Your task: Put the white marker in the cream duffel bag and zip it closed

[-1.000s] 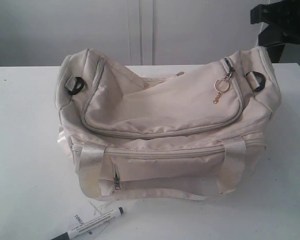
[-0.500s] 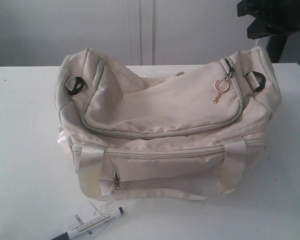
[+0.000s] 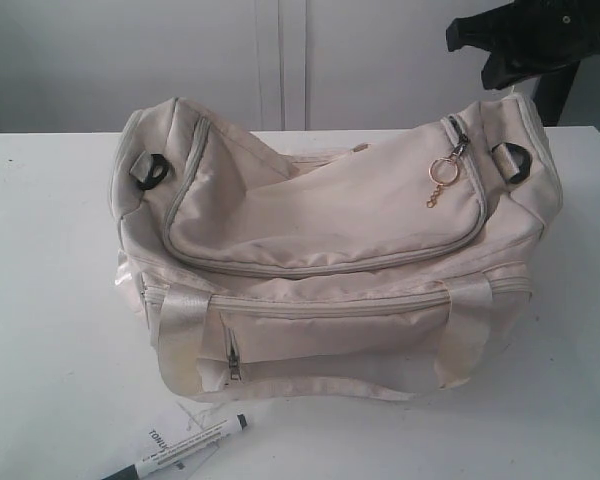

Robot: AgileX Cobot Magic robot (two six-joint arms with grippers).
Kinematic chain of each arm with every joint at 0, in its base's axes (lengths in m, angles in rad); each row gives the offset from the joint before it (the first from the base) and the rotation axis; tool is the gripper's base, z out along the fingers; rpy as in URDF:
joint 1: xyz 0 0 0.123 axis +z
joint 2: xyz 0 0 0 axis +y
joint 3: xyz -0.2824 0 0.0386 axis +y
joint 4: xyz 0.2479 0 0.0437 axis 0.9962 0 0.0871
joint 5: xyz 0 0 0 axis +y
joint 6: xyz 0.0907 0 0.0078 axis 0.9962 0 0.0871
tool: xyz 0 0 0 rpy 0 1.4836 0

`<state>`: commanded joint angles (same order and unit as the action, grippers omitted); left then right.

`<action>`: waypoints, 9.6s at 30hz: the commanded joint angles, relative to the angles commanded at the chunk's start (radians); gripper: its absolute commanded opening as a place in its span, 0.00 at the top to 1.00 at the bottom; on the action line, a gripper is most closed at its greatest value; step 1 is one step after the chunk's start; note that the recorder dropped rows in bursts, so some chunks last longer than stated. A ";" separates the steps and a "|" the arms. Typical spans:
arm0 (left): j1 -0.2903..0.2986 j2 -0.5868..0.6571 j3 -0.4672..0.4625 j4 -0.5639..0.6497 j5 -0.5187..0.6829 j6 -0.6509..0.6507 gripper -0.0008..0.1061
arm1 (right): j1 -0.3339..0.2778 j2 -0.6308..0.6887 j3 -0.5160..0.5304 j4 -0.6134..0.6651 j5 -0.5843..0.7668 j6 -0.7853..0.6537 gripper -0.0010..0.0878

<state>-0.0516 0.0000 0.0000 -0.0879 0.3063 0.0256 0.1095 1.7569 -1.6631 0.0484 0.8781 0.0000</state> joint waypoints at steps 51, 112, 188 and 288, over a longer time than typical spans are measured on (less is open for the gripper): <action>0.000 0.000 0.000 0.000 0.000 0.000 0.99 | -0.010 0.050 -0.001 -0.095 0.039 0.181 0.99; 0.000 0.000 0.000 0.000 -0.232 0.000 0.99 | -0.010 0.050 -0.001 -0.095 0.025 0.183 0.99; 0.000 0.295 -0.329 -0.007 -0.250 0.042 0.99 | -0.010 0.050 -0.001 -0.095 0.021 0.183 0.99; -0.451 1.494 -1.187 -0.270 -0.014 0.132 0.99 | -0.010 0.050 -0.001 -0.095 0.013 0.185 0.99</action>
<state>-0.5022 1.4936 -1.1873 -0.3575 0.2922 0.1579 0.0990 1.8064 -1.6637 -0.0465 0.8911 0.1853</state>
